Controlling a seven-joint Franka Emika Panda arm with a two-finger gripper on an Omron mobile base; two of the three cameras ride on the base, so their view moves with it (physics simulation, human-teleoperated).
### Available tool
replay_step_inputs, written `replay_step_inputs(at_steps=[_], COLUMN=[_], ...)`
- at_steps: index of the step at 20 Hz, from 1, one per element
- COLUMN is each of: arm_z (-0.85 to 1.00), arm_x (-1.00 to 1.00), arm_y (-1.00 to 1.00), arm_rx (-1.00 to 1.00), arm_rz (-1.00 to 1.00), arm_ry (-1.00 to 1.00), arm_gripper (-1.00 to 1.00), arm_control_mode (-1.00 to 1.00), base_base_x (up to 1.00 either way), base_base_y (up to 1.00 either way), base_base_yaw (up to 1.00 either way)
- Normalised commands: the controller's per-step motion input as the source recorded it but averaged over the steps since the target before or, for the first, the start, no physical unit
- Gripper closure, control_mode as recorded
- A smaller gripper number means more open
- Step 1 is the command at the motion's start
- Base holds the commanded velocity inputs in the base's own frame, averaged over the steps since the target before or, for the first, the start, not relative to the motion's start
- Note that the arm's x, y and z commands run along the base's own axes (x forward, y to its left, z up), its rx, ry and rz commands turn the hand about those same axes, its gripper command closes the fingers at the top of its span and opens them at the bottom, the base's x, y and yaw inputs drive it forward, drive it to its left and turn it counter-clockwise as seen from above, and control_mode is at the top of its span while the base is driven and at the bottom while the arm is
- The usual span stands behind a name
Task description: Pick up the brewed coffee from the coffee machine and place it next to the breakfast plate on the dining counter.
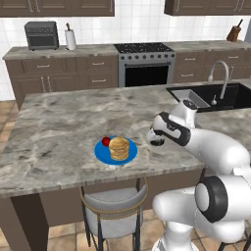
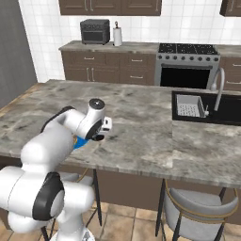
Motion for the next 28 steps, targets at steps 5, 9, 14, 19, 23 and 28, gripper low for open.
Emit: replay_step_inputs(at_steps=[5,9,14,19,23,28], arm_z=[-0.42,-0.36,-0.38,-0.38,-0.37,-0.36], arm_x=[0.37,0.41,0.34,0.30,0.33,0.33], arm_y=[0.00,-0.05,-0.06,-0.07,-0.02,0.00], arm_rx=[0.00,0.00,0.00,0.00,0.00,0.00], arm_rz=[0.00,0.00,0.00,0.00,0.00,0.00], arm_ry=[0.00,0.00,0.00,0.00,0.00,0.00], arm_gripper=[1.00,1.00,1.00,1.00,1.00,1.00], arm_control_mode=[-1.00,-1.00,-1.00,-1.00,-1.00,-1.00], base_base_x=[0.00,0.00,0.00,0.00,0.00,0.00], base_base_y=[0.00,0.00,0.00,0.00,0.00,0.00], base_base_yaw=[0.00,0.00,0.00,0.00,0.00,0.00])
